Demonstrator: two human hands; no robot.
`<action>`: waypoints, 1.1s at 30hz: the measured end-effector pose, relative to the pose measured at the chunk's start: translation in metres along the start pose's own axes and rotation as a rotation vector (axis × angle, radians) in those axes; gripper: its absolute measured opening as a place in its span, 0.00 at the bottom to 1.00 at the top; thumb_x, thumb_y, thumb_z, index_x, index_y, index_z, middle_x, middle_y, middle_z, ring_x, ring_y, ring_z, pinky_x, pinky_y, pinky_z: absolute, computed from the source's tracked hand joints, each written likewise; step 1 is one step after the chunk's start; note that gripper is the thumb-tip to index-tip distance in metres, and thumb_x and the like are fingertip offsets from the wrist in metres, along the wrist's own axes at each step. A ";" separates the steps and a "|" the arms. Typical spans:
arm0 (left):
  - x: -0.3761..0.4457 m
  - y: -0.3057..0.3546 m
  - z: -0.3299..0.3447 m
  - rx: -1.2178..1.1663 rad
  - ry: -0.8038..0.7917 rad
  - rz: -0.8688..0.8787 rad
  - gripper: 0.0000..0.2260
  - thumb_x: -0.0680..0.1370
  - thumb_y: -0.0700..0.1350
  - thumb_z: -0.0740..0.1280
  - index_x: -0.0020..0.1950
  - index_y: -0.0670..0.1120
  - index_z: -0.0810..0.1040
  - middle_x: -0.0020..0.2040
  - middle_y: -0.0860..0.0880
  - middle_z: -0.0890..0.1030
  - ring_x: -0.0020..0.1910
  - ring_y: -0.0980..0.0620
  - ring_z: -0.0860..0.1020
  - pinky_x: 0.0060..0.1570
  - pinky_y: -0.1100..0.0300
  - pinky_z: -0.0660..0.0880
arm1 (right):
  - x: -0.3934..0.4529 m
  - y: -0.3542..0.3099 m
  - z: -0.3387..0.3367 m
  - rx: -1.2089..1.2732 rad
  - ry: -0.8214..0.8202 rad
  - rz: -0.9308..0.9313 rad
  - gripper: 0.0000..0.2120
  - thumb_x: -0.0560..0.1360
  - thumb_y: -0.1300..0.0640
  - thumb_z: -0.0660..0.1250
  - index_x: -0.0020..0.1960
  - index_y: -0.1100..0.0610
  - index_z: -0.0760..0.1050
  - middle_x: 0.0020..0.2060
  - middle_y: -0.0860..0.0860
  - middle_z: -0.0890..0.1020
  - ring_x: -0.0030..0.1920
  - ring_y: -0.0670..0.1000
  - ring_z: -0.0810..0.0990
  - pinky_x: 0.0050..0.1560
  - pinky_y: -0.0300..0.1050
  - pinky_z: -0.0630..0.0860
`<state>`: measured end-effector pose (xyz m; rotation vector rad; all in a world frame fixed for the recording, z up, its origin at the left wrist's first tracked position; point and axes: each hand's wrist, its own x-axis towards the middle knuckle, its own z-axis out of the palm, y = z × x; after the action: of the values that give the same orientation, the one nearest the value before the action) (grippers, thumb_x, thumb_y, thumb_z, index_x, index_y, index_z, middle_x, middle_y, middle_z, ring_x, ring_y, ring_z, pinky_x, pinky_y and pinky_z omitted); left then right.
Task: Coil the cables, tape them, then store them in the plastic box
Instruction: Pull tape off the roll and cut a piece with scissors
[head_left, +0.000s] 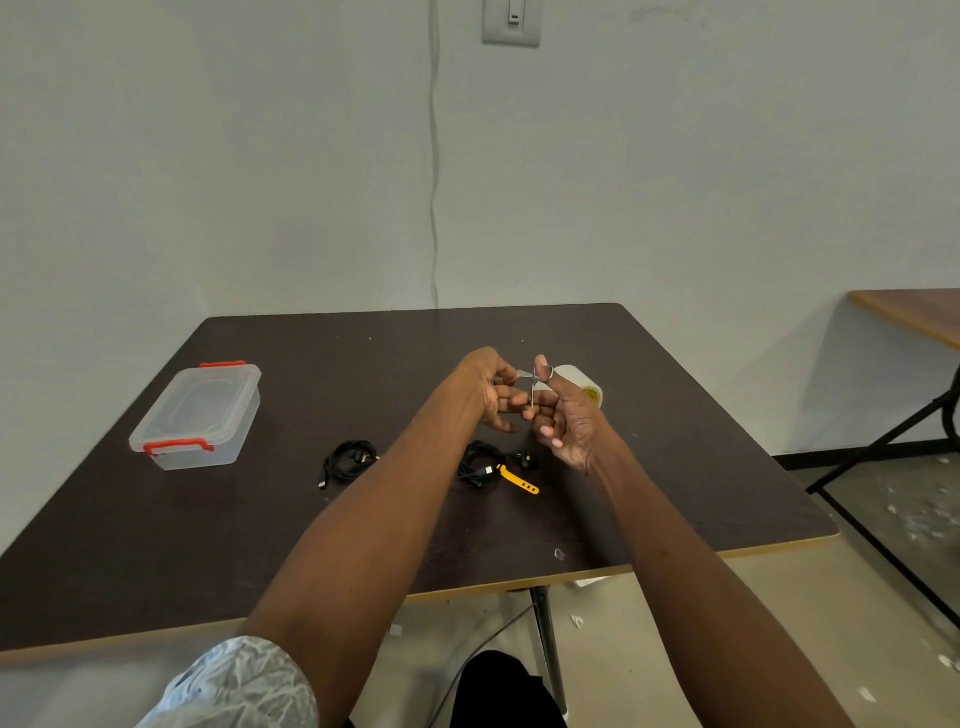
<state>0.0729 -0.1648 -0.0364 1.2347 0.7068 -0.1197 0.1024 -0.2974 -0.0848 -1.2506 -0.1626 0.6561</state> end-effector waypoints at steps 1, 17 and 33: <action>0.000 0.000 0.000 -0.003 0.000 -0.003 0.07 0.78 0.37 0.58 0.52 0.37 0.73 0.56 0.39 0.80 0.45 0.43 0.80 0.64 0.34 0.65 | 0.000 0.000 0.000 0.002 0.000 -0.001 0.28 0.73 0.39 0.69 0.53 0.65 0.76 0.32 0.56 0.79 0.18 0.45 0.69 0.16 0.32 0.60; -0.005 0.000 0.000 -0.004 -0.018 -0.007 0.10 0.79 0.36 0.57 0.58 0.37 0.73 0.58 0.35 0.79 0.41 0.42 0.81 0.66 0.35 0.64 | 0.002 0.004 -0.003 0.036 0.046 -0.039 0.20 0.75 0.45 0.69 0.41 0.62 0.75 0.29 0.51 0.75 0.16 0.44 0.65 0.14 0.32 0.55; -0.003 0.002 -0.001 0.008 -0.004 0.003 0.08 0.79 0.37 0.55 0.52 0.37 0.72 0.57 0.33 0.79 0.54 0.38 0.79 0.66 0.34 0.64 | -0.014 -0.002 -0.004 0.003 -0.004 0.011 0.20 0.75 0.45 0.69 0.42 0.63 0.77 0.30 0.54 0.76 0.17 0.45 0.67 0.15 0.33 0.57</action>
<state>0.0710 -0.1642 -0.0329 1.2427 0.7018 -0.1221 0.0939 -0.3082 -0.0807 -1.2482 -0.1581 0.6681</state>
